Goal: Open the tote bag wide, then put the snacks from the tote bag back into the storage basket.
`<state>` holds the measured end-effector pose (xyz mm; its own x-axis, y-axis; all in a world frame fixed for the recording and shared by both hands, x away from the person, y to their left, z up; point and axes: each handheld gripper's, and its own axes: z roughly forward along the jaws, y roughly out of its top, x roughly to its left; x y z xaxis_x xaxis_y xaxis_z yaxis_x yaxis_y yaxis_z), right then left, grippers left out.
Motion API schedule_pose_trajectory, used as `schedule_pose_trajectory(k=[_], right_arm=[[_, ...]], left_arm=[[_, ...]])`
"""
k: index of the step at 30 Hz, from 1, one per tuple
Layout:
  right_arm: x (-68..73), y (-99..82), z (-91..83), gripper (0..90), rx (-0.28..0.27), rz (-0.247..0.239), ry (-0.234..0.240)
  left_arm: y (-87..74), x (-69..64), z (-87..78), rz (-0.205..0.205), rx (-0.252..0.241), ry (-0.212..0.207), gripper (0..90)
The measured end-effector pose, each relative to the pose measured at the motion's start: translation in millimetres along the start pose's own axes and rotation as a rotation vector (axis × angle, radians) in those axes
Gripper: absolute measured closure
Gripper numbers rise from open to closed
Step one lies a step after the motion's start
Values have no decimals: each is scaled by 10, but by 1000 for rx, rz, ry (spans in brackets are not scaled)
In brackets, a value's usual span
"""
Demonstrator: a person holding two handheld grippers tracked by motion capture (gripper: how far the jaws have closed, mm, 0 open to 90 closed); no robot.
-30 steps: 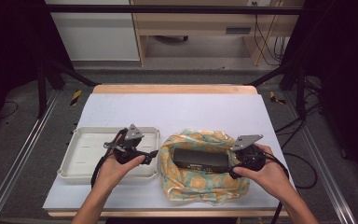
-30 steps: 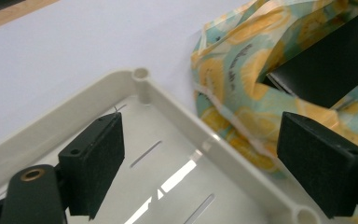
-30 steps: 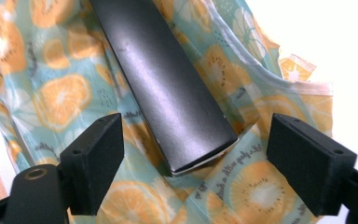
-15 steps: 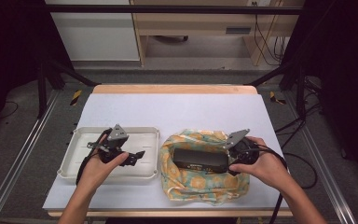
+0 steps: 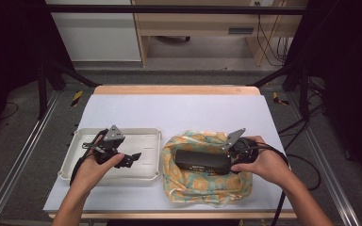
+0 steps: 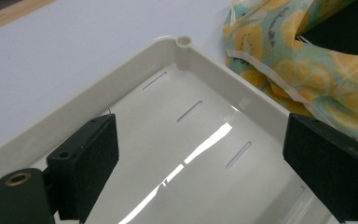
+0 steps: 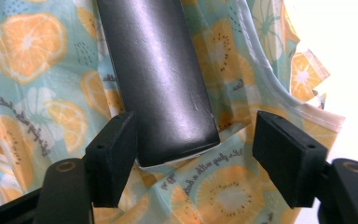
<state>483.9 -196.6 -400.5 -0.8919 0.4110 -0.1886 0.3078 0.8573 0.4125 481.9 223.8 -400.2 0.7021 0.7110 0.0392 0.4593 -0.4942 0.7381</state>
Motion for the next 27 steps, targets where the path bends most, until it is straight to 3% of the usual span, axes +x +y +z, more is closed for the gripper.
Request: schedule_pose_trajectory(k=[9, 13, 24, 27], right_arm=[[-48, 25, 24, 315, 0, -17, 51], [-22, 56, 53, 308, 7, -47, 78], [-6, 63, 226, 290, 51, -59, 116], [-8, 62, 284, 288, 58, -61, 130]], left_arm=[[-11, 31, -36, -4, 2, 2, 104], [-14, 31, -27, 0, 6, -4, 104], [-19, -6, 17, 24, 34, -23, 104], [-19, -1, 26, 14, 30, -16, 105]])
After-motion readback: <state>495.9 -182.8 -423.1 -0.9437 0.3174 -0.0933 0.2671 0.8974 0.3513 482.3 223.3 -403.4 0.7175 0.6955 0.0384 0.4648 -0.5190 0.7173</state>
